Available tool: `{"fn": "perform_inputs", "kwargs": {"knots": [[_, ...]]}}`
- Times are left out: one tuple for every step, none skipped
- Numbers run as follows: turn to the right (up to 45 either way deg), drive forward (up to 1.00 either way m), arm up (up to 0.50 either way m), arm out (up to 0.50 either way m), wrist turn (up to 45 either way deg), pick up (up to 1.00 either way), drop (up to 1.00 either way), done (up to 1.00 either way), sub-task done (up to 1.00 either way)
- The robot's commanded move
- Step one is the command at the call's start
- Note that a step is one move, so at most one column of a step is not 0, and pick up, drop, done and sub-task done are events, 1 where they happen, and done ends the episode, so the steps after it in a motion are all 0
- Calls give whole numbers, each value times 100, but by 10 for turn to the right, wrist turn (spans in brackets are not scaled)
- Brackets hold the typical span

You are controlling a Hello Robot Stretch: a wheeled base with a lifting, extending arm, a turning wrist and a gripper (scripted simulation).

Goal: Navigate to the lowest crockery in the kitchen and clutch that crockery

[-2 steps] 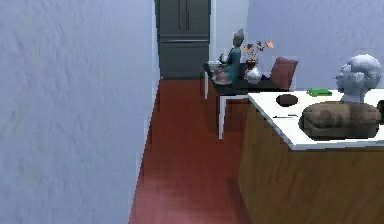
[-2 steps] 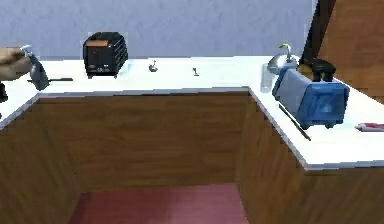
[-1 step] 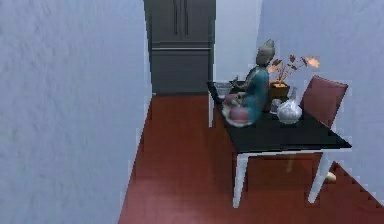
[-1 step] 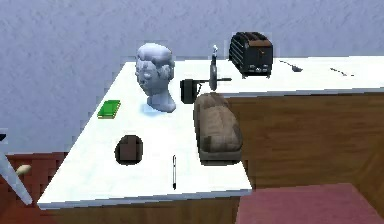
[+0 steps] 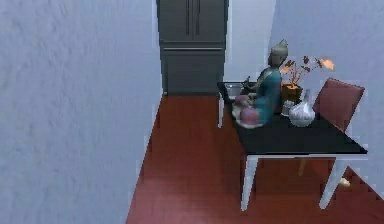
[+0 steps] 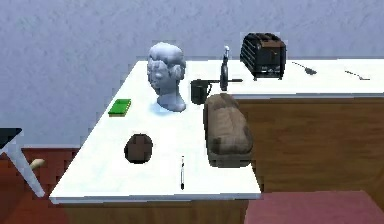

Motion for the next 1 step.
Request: {"fn": "perform_inputs", "kwargs": {"knots": [[0,100,0,0,0,0,0,0,0]]}}
